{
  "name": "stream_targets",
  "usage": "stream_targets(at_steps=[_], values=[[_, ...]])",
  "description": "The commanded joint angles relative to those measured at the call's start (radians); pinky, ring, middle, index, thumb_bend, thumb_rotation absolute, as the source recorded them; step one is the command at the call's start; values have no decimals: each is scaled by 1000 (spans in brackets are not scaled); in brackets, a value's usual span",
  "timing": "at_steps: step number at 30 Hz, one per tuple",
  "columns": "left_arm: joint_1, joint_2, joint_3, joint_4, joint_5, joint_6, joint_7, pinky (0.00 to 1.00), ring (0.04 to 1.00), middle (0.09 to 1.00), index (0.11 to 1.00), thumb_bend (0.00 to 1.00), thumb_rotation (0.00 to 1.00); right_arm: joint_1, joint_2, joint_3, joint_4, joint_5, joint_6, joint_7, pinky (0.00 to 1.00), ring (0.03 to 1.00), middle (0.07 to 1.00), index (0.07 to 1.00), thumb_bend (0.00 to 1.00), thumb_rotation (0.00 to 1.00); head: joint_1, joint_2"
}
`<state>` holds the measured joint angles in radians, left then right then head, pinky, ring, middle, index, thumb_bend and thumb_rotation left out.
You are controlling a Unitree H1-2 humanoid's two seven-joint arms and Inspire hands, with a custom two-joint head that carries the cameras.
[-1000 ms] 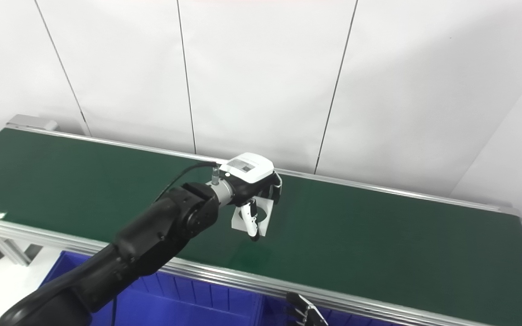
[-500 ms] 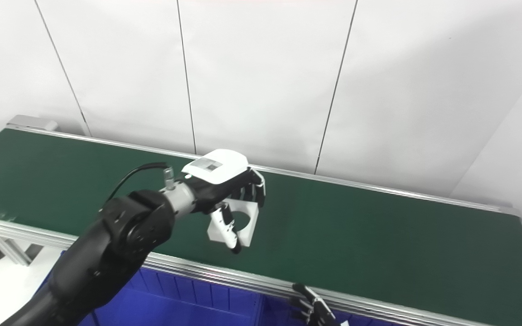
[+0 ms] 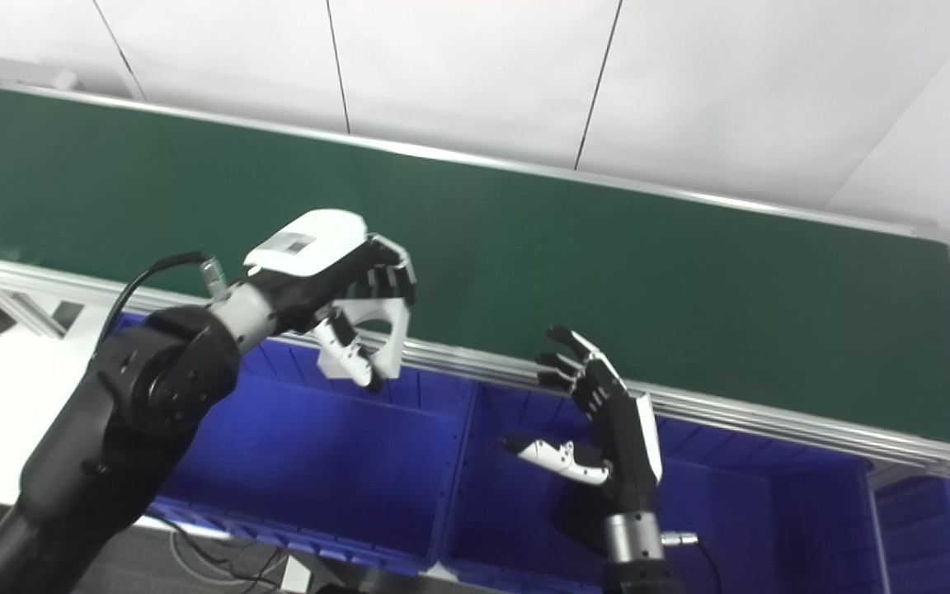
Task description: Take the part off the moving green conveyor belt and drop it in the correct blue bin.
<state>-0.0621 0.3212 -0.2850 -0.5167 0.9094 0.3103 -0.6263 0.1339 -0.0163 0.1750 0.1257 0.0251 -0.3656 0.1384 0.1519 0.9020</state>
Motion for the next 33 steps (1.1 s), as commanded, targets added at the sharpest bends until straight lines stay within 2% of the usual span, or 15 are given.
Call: stream_targets(at_steps=[1, 4, 10, 16, 19, 22, 27, 30, 33], values=[[13, 8, 18, -1, -5, -63, 90, 373, 393, 499, 532, 498, 0, -13, 8, 0, -52, 16, 19, 10, 682, 758, 880, 796, 888, 215, 3, 15], [46, 2, 19, 20, 2, -88, 143, 337, 386, 500, 529, 498, 0, -13, 9, -1, -70, 28, 34, 13, 683, 760, 878, 791, 884, 196, 6, 23], [75, -4, 7, 86, 26, -114, 202, 327, 383, 485, 530, 498, 0, -8, 5, -1, -90, 32, 48, 17, 687, 765, 876, 797, 871, 197, 9, 30], [93, -14, -7, 153, 49, -128, 256, 324, 382, 477, 532, 498, 0, 1, 1, -1, -86, 29, 36, 17, 693, 764, 872, 803, 878, 213, 16, 10], [109, -28, -17, 199, 51, -145, 316, 329, 383, 480, 533, 498, 0, 6, -1, -1, -83, 30, 26, 17, 694, 765, 873, 801, 875, 215, 16, 7], [123, -38, -37, 260, 82, -172, 404, 356, 396, 496, 526, 499, 0, 9, -1, -1, -80, 35, 23, 20, 695, 766, 873, 802, 873, 213, 15, 2], [119, -49, -55, 361, 103, -207, 522, 337, 382, 487, 544, 496, 0, 11, 1, 1, -73, 26, 16, 14, 692, 759, 875, 799, 881, 214, 13, -5], [114, -47, -61, 392, 106, -208, 538, 324, 378, 485, 545, 495, 0, 10, 3, 1, -67, 24, 11, 13, 690, 756, 875, 797, 884, 219, 10, -7], [111, -43, -69, 397, 111, -181, 506, 335, 380, 488, 543, 495, 0, 8, 4, 0, -62, 26, 5, 13, 690, 758, 878, 794, 882, 217, 10, -9]])
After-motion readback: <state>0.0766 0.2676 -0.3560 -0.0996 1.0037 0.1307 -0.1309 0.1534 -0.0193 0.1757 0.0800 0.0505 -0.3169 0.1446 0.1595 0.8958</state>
